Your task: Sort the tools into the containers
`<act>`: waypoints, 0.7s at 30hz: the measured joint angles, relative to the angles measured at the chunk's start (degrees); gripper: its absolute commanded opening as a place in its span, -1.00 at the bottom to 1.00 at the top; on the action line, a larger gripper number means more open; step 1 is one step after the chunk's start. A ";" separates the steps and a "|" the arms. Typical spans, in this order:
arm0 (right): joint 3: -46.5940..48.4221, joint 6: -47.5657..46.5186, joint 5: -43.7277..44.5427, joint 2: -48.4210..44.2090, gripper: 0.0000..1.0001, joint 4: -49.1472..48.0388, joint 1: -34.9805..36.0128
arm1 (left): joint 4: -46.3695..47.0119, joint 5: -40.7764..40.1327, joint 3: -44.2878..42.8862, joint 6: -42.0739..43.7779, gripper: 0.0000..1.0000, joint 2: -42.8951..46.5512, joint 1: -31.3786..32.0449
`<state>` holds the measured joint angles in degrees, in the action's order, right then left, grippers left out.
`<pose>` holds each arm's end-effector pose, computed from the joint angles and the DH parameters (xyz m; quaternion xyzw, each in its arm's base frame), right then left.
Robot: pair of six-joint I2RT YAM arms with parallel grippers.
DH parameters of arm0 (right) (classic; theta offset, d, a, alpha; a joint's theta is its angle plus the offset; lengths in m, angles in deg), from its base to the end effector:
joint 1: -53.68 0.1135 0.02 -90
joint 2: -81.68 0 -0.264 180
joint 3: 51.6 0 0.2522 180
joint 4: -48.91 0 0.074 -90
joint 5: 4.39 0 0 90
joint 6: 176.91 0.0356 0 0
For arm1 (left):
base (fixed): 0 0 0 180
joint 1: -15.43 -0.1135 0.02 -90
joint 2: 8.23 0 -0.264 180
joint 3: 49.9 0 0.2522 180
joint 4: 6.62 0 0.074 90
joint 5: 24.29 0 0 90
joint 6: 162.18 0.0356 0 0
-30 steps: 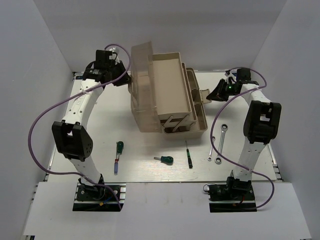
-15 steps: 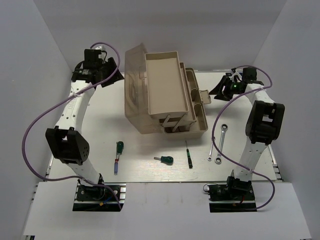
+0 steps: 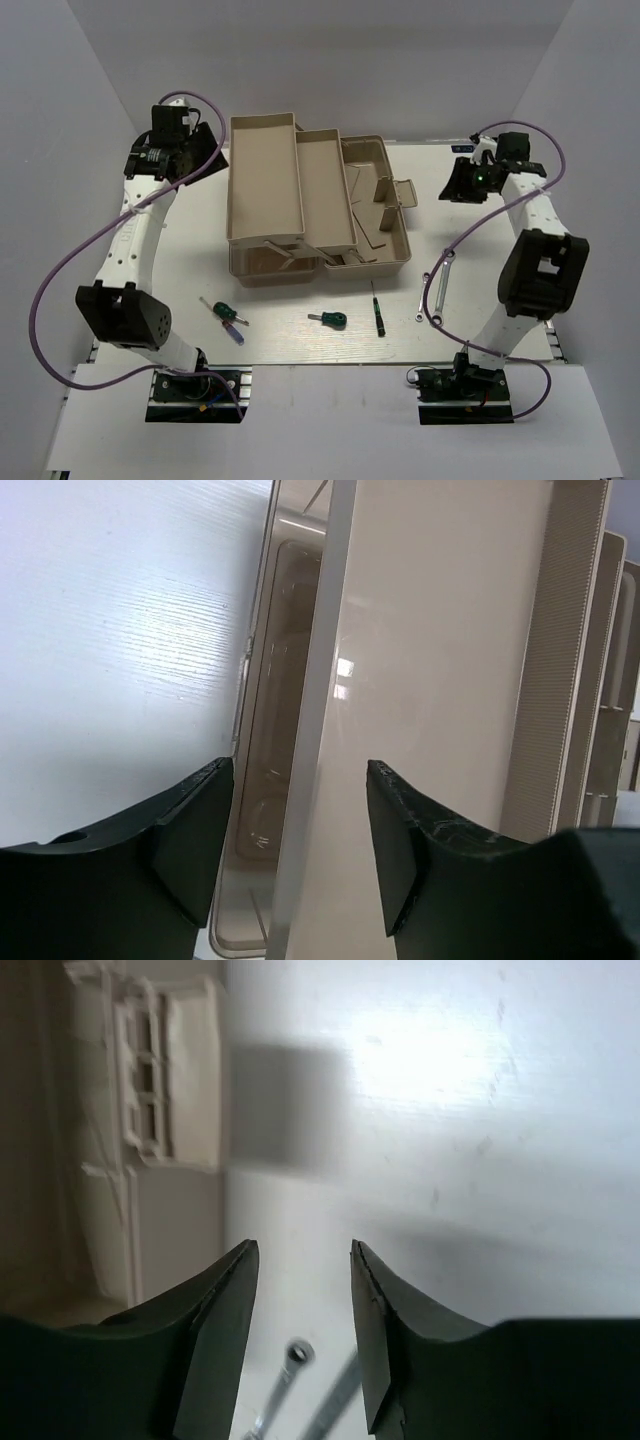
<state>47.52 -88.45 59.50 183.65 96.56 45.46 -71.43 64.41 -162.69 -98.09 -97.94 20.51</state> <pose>0.3922 -0.0408 0.2775 -0.0228 0.9197 0.1838 0.3461 0.3312 -0.0286 0.4034 -0.1695 0.8967 -0.0993 0.3968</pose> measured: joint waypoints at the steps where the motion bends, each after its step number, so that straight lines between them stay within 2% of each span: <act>1: -1.14 -1.29 1.66 -1.55 -0.05 0.81 0.00 | -0.09 -0.11 0.50 0.09 0.32 0.83 -0.07; 6: -7.04 -6.51 10.19 -6.43 -0.08 7.98 0.11 | 0.90 2.16 2.34 3.08 0.41 3.58 0.07; 10: -15.04 -7.91 15.76 -8.81 0.00 12.24 0.24 | 3.13 7.43 4.74 6.12 0.47 5.35 0.68; 15: -22.10 -6.93 18.67 -9.70 0.04 15.23 1.22 | 5.57 14.32 11.85 8.76 0.49 9.20 1.51; 21: -25.55 -3.30 20.15 -9.03 0.04 15.04 5.01 | 5.79 18.53 19.43 10.25 0.52 15.26 2.73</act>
<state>21.97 -91.75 79.66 174.63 111.59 50.46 -65.64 82.95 -143.26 -87.84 -82.68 23.24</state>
